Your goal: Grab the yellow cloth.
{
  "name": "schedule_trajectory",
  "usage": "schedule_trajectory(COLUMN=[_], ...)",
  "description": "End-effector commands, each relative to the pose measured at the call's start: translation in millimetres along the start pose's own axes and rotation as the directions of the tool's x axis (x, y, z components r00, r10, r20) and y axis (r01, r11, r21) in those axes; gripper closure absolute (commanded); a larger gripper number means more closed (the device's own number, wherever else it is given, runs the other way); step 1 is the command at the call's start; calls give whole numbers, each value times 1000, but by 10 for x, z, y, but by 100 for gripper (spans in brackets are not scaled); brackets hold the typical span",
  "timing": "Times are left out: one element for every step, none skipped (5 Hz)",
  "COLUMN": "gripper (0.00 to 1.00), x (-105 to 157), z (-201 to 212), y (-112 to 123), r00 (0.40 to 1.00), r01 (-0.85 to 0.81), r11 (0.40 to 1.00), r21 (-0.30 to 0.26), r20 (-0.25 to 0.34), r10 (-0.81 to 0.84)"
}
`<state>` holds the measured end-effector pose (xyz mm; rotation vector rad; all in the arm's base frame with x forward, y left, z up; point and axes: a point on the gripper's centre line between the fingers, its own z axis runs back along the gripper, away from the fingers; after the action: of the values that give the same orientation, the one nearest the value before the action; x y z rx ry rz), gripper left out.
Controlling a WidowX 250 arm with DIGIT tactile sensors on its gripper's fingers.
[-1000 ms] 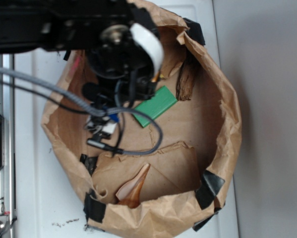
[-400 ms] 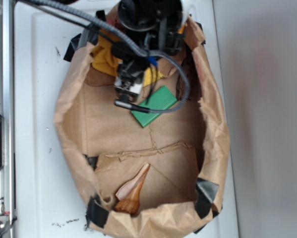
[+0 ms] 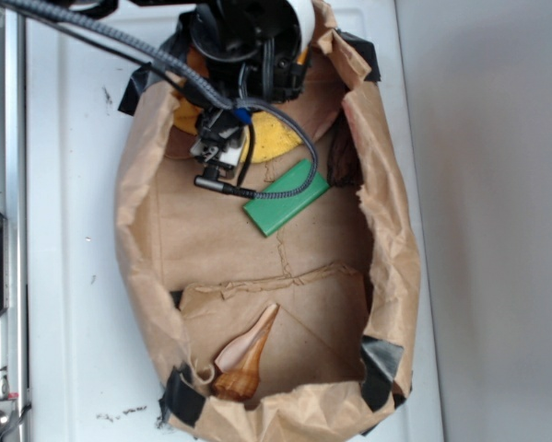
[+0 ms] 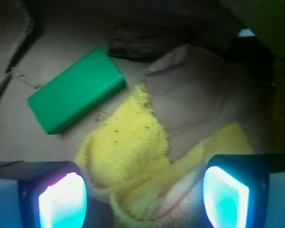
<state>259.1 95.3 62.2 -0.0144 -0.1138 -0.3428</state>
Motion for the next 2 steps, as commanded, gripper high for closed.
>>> schedule_trajectory(gripper=[0,46], x=[193,228], z=[-204,-205], y=[-69,-31], r00=[1000,999], r01=[9,-37], r11=[995,995], r21=[96,95], r20=[4,10], r10=[-10,36])
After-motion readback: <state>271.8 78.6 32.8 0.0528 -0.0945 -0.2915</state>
